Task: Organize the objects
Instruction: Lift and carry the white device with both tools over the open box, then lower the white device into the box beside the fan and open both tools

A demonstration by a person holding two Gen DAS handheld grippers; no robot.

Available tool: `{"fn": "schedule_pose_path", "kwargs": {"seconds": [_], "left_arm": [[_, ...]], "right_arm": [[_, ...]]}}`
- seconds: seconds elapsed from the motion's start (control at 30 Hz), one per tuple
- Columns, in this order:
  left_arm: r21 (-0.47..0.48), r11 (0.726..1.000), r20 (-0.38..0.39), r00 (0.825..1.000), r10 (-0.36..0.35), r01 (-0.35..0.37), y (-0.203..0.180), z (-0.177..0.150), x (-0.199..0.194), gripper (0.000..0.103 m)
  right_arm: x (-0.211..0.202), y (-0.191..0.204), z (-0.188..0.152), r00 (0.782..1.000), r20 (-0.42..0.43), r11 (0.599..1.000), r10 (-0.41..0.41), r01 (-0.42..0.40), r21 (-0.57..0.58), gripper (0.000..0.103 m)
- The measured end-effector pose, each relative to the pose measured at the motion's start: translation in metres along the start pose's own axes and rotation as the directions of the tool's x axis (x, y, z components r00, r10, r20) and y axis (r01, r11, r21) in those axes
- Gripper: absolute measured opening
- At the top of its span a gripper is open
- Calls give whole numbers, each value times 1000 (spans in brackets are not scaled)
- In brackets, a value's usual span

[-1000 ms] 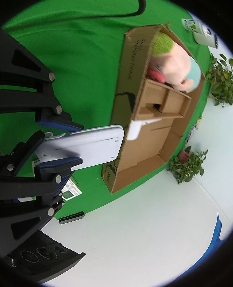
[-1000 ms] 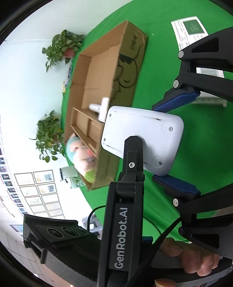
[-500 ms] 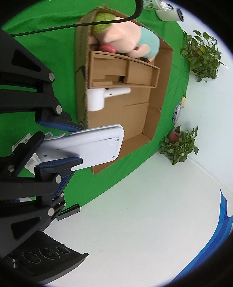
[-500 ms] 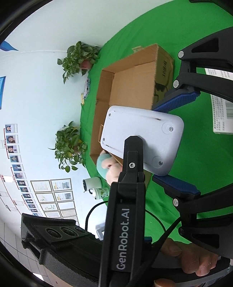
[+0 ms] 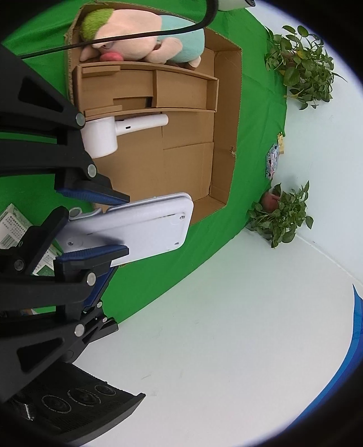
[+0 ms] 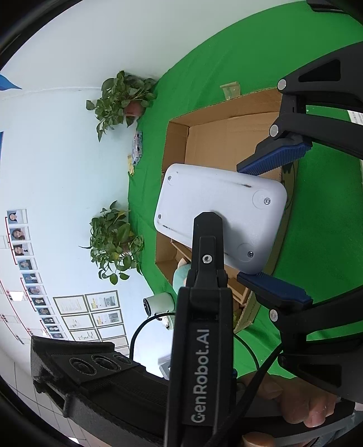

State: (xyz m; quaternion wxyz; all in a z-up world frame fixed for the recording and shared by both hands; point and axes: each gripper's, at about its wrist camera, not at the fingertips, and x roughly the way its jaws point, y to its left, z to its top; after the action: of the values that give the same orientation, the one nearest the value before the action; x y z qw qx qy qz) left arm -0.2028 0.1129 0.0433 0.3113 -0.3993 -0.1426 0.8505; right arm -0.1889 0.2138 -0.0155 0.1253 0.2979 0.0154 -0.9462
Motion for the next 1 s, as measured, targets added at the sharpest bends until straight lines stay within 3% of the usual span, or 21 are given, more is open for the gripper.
{"fn": "schedule_pose_path", "kwargs": {"seconds": [0.43,0.73,1.0], "left_arm": [[-52,997,-109,992,59,-65,31,27,56,28],[-109,987,-237,967,92,-120,66,16,120,28],[-105,981,-317,940,125,-166,78,8,145,29]], "right_arm": [[71,-36,23,989,-125,995,79,-71,68,67],[141,-66,-3,950,-271,982,155,-117,151,67],[185,-88,-27,916,-343,968,208,-141,209,67]]}}
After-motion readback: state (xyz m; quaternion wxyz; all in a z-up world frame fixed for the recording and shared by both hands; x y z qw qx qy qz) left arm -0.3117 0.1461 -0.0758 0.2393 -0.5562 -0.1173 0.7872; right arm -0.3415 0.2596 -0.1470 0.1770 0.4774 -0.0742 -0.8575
